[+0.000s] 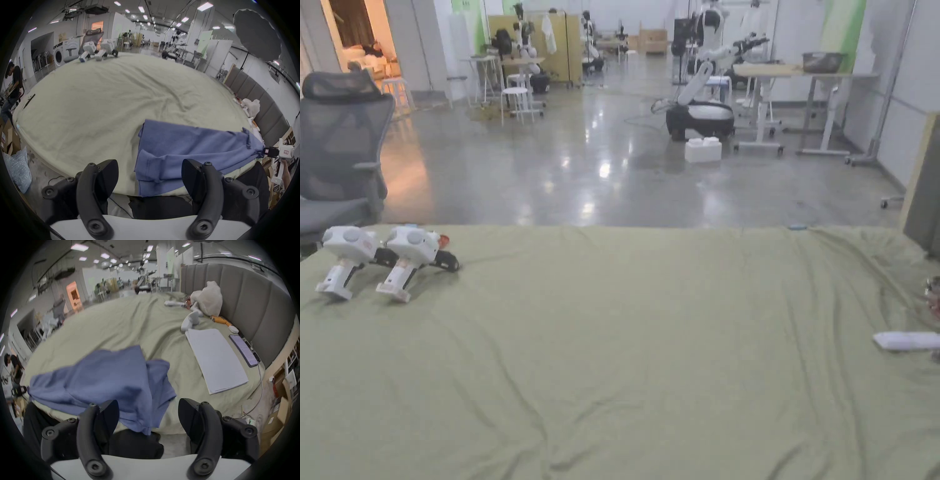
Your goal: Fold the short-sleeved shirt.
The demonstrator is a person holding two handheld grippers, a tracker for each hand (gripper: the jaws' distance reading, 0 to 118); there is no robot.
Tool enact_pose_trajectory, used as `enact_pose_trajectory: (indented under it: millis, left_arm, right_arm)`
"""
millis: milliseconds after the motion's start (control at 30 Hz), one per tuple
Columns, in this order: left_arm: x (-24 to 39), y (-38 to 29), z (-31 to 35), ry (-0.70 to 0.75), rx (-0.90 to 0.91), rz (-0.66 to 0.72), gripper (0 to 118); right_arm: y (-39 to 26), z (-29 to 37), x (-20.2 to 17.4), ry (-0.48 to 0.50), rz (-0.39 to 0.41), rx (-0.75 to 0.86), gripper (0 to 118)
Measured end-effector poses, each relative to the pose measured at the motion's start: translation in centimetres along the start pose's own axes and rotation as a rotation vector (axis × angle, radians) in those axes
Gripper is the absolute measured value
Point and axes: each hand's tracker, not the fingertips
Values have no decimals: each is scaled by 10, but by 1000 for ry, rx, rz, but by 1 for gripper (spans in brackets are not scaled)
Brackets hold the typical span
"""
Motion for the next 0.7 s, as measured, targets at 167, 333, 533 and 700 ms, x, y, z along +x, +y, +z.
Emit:
enact_pose_trajectory:
  millis: [167, 333, 533, 700]
  left_arm:
    - [37, 17, 72, 63, 286, -117, 83]
    - [95, 49, 148, 68, 597, -208, 84]
    - [153, 47, 195, 148, 805, -238, 83]
    - [174, 44, 211, 94, 788, -318, 56]
  right_arm:
    - [15, 53, -17, 61, -65, 219, 79]
    - [42, 115, -58, 132, -1, 424, 79]
    - [57, 162, -103, 190, 48, 656, 78]
    - [58, 182, -124, 209, 73, 735, 50]
